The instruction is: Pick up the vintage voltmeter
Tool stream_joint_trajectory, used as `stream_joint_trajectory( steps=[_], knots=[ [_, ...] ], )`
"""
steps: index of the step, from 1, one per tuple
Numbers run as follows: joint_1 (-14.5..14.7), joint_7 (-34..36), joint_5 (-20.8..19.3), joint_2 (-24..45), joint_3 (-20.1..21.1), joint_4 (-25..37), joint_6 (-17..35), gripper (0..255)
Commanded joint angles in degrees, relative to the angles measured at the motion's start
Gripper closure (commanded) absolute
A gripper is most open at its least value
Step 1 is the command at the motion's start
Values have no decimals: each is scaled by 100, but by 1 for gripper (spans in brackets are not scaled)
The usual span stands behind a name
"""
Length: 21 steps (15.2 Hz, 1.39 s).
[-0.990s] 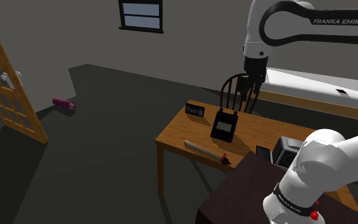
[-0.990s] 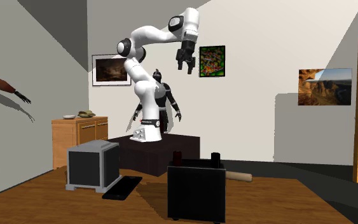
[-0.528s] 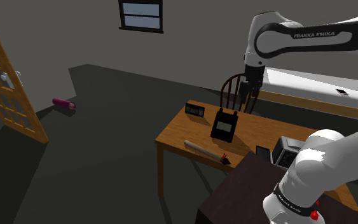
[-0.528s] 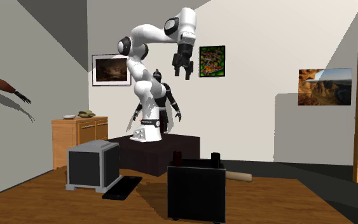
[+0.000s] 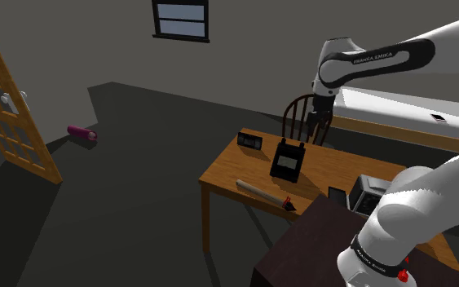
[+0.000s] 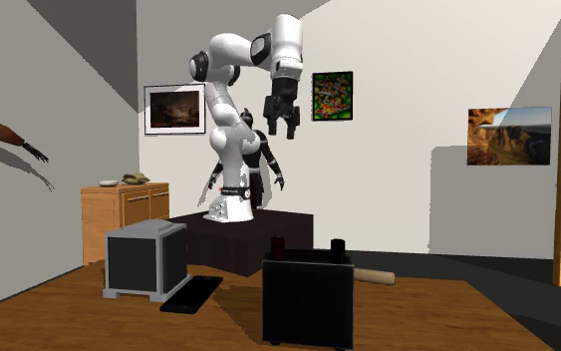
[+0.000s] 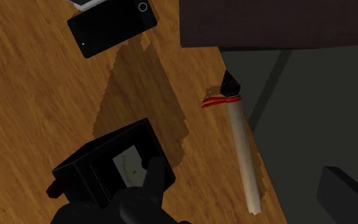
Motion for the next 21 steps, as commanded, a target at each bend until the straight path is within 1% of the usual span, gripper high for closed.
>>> stream_joint_trajectory(
  steps=[1,4,7,10,13,16,18,21],
  knots=[
    [-13,-312,4,350,-296,87,334,0],
    [28,-771,155,942,-700,292,785,0],
    [94,-1308,470,1608,-1088,566,1196,0],
    [144,-1949,984,2355,-1426,912,1541,0],
    [92,-2682,1690,3176,-1635,1339,1776,0],
    [-146,-3410,2463,4018,-1638,1853,1873,0],
    [-403,-3829,2925,4554,-1533,2243,1872,0],
    [-854,-4321,3486,5310,-1300,2893,1802,0]
  ],
)
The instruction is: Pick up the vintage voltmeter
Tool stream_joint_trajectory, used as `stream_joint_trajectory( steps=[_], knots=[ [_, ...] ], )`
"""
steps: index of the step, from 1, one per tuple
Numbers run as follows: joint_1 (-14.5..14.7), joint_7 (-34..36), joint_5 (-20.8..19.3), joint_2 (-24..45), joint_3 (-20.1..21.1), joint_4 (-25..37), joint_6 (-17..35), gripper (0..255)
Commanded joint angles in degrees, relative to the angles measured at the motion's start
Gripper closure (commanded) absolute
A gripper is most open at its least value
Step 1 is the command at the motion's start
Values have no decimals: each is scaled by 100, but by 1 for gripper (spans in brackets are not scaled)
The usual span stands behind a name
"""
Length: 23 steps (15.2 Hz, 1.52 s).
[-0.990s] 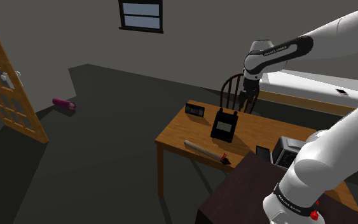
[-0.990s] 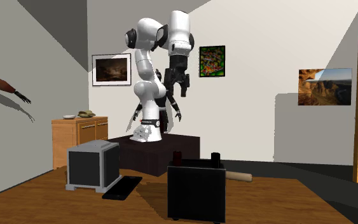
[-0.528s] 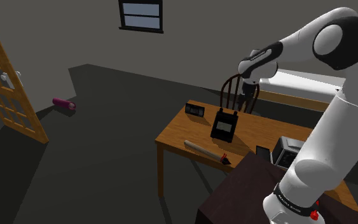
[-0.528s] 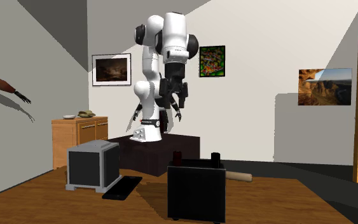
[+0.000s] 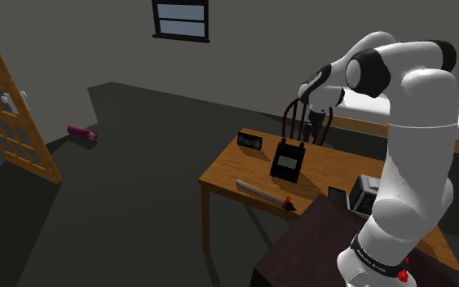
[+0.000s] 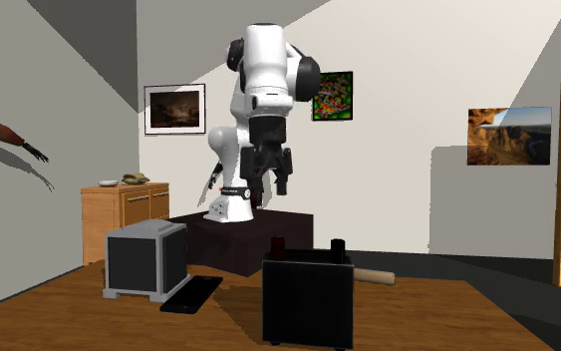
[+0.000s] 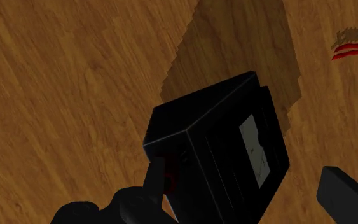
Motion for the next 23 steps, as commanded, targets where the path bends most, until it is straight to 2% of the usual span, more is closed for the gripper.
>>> stream_joint_trajectory(
  steps=[1,4,14,15,23],
  knots=[
    [-312,-320,394,553,177,478,-40,0],
    [-773,-623,767,1264,427,1235,-185,0],
    [-930,-794,1022,1679,629,1255,175,0],
    [-926,-788,1019,1677,628,1258,170,255],
    [-921,-787,1019,1671,627,1247,176,255]
  ],
)
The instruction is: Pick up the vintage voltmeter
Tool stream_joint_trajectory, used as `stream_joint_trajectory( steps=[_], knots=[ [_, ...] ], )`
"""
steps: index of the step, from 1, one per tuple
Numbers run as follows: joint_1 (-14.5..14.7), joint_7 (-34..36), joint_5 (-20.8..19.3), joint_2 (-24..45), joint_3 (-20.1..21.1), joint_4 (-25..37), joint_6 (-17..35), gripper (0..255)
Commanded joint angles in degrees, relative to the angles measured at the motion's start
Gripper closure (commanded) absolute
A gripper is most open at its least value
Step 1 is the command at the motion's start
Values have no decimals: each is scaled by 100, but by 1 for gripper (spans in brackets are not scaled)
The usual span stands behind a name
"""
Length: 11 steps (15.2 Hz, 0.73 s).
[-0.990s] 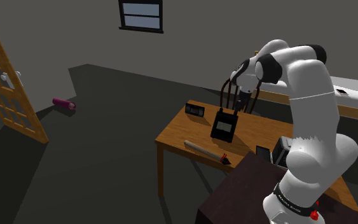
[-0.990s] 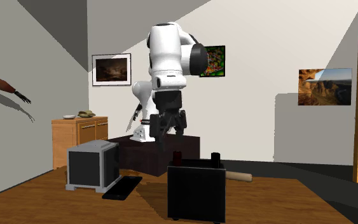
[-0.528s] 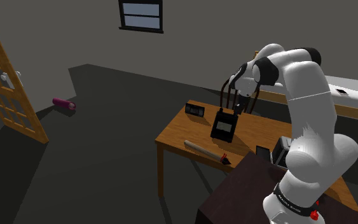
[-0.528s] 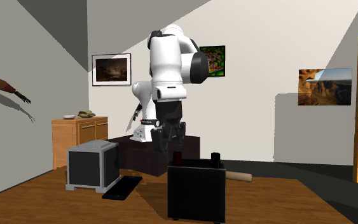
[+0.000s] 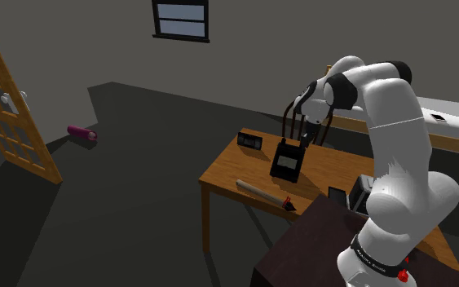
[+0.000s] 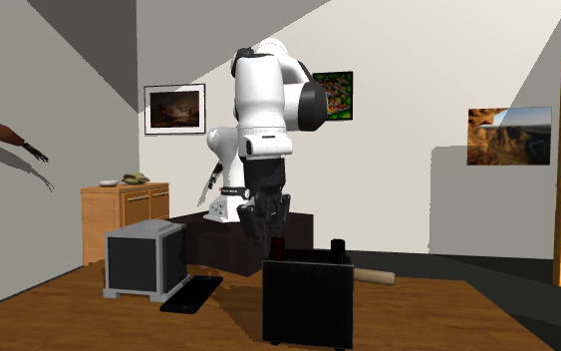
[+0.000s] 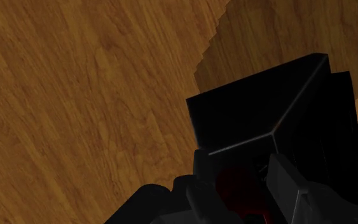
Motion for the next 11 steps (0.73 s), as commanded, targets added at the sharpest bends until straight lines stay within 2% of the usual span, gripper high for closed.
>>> stream_joint_trajectory(
  steps=[1,11],
  knots=[
    [-6,-4,6,13,6,6,1,255],
    [146,203,-306,-462,-222,73,-494,255]
  ],
)
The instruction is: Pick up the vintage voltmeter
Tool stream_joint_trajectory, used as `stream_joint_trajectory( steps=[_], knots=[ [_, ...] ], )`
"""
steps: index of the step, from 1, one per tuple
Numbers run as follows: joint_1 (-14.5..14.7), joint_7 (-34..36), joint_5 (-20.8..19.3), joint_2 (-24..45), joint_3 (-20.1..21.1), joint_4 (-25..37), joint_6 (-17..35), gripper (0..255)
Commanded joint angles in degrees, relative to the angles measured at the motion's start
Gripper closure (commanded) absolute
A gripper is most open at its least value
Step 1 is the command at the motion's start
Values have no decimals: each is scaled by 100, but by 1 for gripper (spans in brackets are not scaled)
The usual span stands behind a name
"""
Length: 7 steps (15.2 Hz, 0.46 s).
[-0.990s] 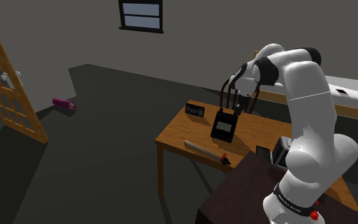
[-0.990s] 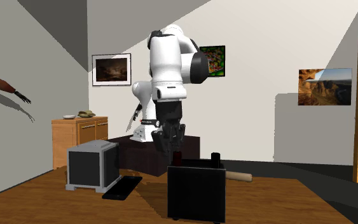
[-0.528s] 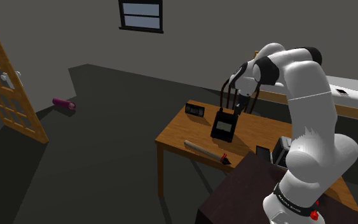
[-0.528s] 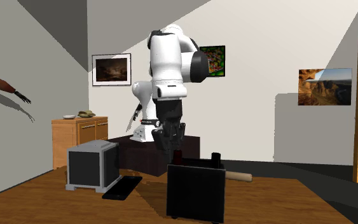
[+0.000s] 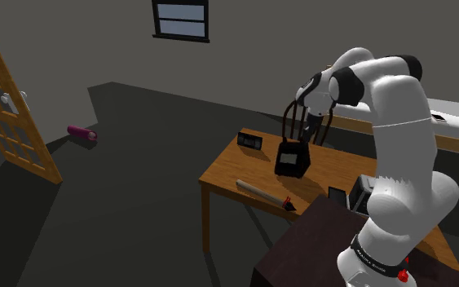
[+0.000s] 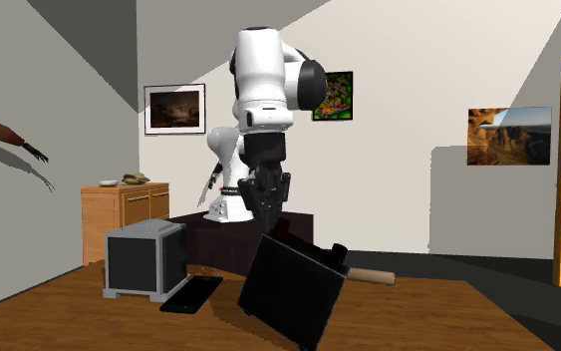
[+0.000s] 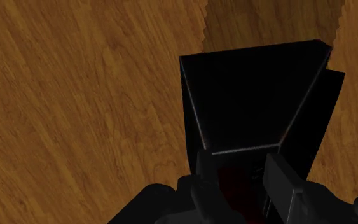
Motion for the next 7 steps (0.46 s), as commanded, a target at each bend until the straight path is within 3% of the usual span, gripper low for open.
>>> stream_joint_trajectory(
  steps=[1,7],
  knots=[
    [12,34,-56,-82,-44,57,-110,255],
    [61,120,-181,-257,-122,129,-332,255]
  ],
)
